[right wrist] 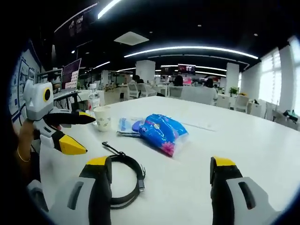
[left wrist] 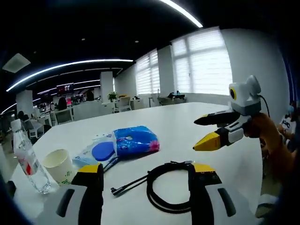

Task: Arrange the tabletop items into an orderly group along one side of the table until the central work area is clear of visible clutter.

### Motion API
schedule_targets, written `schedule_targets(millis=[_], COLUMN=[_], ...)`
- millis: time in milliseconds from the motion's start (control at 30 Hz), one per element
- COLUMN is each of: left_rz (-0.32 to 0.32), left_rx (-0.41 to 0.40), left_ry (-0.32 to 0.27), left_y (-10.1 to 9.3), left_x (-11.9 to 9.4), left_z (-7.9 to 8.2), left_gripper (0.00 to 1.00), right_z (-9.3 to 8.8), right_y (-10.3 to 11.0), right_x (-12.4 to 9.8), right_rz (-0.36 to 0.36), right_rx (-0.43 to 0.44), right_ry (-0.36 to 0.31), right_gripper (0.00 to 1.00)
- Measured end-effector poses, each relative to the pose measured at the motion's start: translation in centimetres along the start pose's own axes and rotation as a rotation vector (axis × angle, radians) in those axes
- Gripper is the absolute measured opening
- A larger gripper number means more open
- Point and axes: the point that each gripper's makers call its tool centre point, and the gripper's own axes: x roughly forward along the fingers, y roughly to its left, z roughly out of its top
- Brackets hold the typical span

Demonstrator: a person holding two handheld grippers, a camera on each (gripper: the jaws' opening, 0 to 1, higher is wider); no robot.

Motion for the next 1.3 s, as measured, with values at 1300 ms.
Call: schedule_targets(millis=[1300], left_rz=[0.013], left_rx=[0.051], left_ry=[0.002], left_y=[3.1], left_x=[2.0], left_z=[2.9], left_gripper=[0.74], right_z=[2.6], right_y=[-1.2], right_x=[2.9], right_rz=[-0.001], right_rx=[-0.004], right_ry=[0.008], right_gripper=[0.84])
